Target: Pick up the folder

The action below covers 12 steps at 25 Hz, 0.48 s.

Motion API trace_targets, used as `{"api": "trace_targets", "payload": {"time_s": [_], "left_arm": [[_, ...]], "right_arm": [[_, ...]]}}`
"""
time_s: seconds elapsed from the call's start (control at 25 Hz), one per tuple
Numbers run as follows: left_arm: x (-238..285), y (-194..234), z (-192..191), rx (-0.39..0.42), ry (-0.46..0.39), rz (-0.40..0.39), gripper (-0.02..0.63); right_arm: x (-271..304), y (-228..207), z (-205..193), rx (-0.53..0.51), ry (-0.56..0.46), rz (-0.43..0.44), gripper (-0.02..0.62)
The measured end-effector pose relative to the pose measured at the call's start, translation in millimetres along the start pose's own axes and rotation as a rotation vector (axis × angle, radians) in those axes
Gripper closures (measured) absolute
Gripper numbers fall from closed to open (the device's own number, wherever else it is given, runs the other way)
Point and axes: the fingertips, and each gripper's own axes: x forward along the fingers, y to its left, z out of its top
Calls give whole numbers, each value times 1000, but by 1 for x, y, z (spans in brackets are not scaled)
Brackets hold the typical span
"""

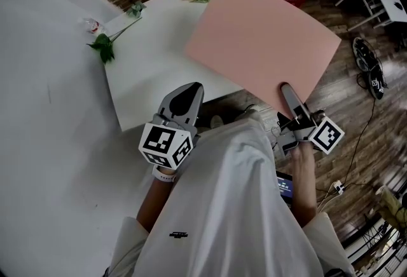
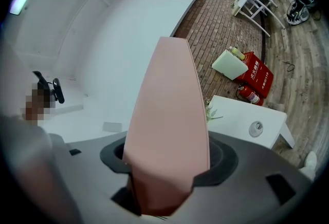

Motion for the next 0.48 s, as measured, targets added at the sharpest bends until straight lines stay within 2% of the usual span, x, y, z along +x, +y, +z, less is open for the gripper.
{"api": "trace_targets", "payload": {"time_s": [0.48], "left_arm": [[-1, -1, -1, 1, -1, -7, 575]], "right_arm": [[3, -2, 0, -21, 29, 6, 301]]}}
